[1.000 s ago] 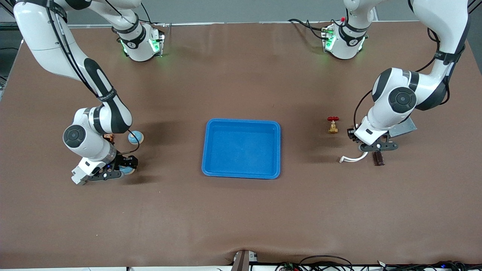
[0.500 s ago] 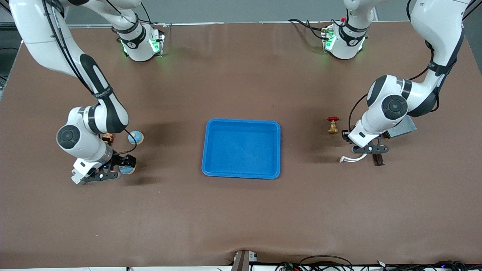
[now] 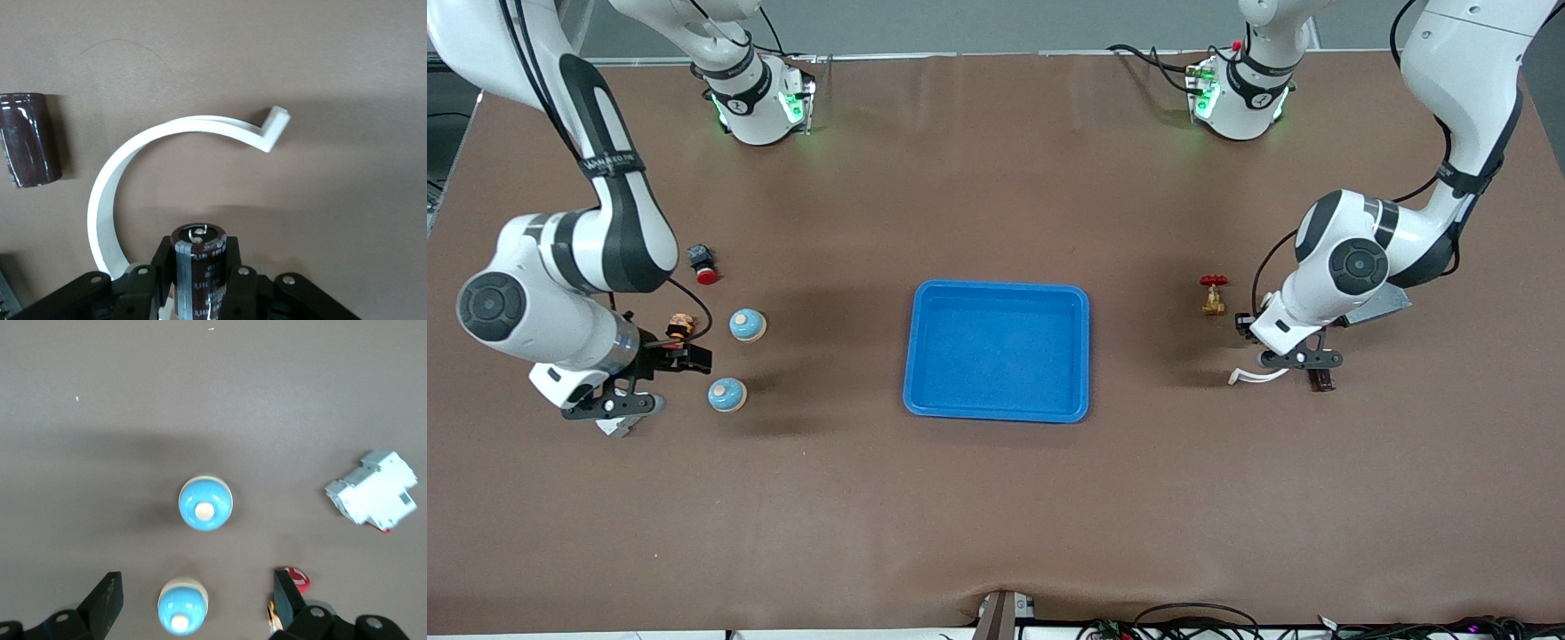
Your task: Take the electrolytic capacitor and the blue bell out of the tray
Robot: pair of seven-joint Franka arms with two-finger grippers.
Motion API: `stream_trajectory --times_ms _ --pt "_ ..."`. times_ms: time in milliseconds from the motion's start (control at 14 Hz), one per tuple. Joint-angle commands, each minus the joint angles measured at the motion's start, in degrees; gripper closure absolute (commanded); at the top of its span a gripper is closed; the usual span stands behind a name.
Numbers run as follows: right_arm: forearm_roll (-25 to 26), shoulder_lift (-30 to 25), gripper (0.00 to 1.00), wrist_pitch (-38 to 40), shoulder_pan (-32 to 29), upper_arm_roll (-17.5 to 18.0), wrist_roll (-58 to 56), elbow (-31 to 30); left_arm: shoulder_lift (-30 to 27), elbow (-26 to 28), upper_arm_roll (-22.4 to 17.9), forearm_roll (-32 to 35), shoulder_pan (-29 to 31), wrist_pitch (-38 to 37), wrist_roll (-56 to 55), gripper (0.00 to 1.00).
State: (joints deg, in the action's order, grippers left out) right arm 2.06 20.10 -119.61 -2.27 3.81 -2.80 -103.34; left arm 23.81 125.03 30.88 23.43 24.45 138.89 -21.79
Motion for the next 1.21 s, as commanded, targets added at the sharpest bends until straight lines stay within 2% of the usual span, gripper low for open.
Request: stream_trajectory --times_ms 0,286,500,714,929,1000,1143 --pt "-1.18 -4.26 0.0 4.8 -1.15 0.59 -0.19 -0.37 1.85 -1.81 -0.21 1.53 0.42 0.41 -0.36 1.0" --pt "-1.18 -9.28 0.0 10.7 -1.07 0.24 -0.19 1.82 3.87 -3.39 -0.21 1.62 0.16 0.41 -0.36 1.0" --pt "-1.09 -9.98 0.0 17.99 -1.41 -0.03 -0.19 8.23 4.75 -3.83 -0.21 1.62 0.24 0.41 -0.45 1.0" --pt "-1.09 -12.88 0.0 20.02 -1.77 -0.03 0.24 10.0 5.45 -3.92 -0.3 1.62 0.24 0.41 -0.45 1.0" --pt "-1.18 -12.98 0.0 29.14 -1.51 0.06 4.62 17.01 6.42 -4.53 -0.3 1.62 0.24 0.41 -0.45 0.99" --pt "-1.27 -12.98 0.0 31.43 -1.33 0.23 5.86 18.6 6.6 -4.62 -0.3 1.62 0.24 0.41 -0.45 0.96" --pt "-1.7 -13.41 0.0 33.21 -1.24 0.24 6.22 19.58 6.6 -4.71 -0.3 1.62 0.42 0.41 -0.36 0.69"
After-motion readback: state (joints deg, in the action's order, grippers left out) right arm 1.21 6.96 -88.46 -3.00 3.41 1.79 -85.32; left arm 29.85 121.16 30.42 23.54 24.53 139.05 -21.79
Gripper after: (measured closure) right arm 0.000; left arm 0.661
